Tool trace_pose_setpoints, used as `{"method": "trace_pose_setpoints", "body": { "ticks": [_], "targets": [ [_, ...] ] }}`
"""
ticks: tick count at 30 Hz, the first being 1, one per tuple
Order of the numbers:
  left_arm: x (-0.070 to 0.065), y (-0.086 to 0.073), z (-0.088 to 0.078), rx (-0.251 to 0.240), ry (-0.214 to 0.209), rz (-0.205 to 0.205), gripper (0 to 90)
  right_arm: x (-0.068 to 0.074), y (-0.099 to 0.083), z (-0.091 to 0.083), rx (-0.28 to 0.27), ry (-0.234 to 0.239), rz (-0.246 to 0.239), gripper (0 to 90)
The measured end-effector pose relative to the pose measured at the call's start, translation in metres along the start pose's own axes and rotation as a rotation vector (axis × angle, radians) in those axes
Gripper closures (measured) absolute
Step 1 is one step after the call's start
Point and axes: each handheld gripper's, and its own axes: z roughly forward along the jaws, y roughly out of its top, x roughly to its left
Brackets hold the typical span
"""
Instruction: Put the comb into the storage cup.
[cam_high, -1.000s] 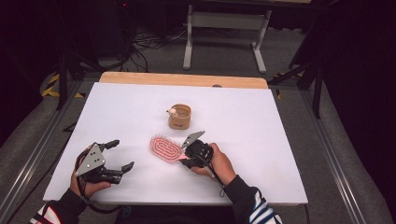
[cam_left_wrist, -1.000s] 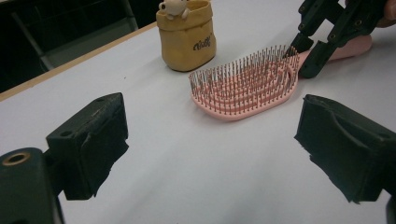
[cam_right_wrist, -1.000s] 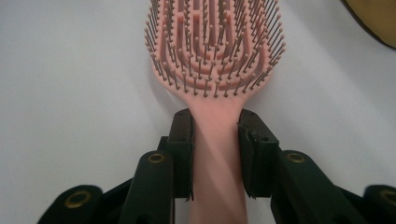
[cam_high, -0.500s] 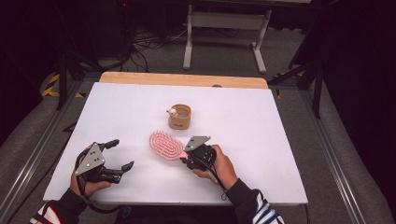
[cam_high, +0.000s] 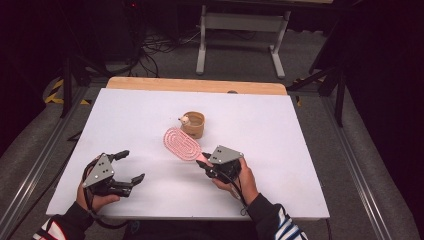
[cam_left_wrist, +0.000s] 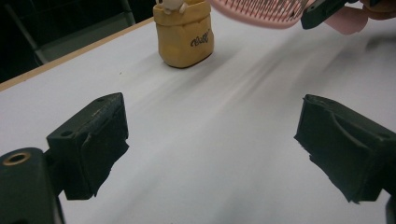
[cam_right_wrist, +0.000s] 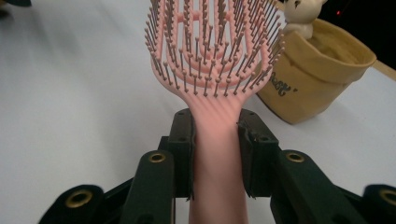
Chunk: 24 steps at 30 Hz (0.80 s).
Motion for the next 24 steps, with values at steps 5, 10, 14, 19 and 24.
{"method": "trace_pose_setpoints", "body": {
  "ticks": [5, 10, 14, 19, 24],
  "targets": [
    [0.000, 0.000, 0.000, -0.002, 0.003, -0.004, 10.5, 0.000, -0.002, -0.005, -0.047, -0.015, -0.001, 69.3],
    [-0.002, 0.003, 0.001, -0.021, -0.015, -0.025, 10.9, 0.006, -0.004, -0.012, -0.086, -0.039, -0.016, 69.2],
    [-0.005, 0.005, 0.003, -0.016, -0.023, -0.009, 10.9, 0.008, -0.006, -0.018, -0.117, -0.056, -0.015, 69.3],
    [-0.008, 0.007, 0.008, -0.013, -0.027, -0.005, 10.9, 0.009, -0.011, -0.025, -0.143, -0.087, -0.024, 69.3],
    [-0.013, 0.018, 0.013, -0.024, -0.024, 0.037, 14.3, 0.014, -0.016, -0.032, -0.180, -0.112, -0.034, 69.3]
  ]
}}
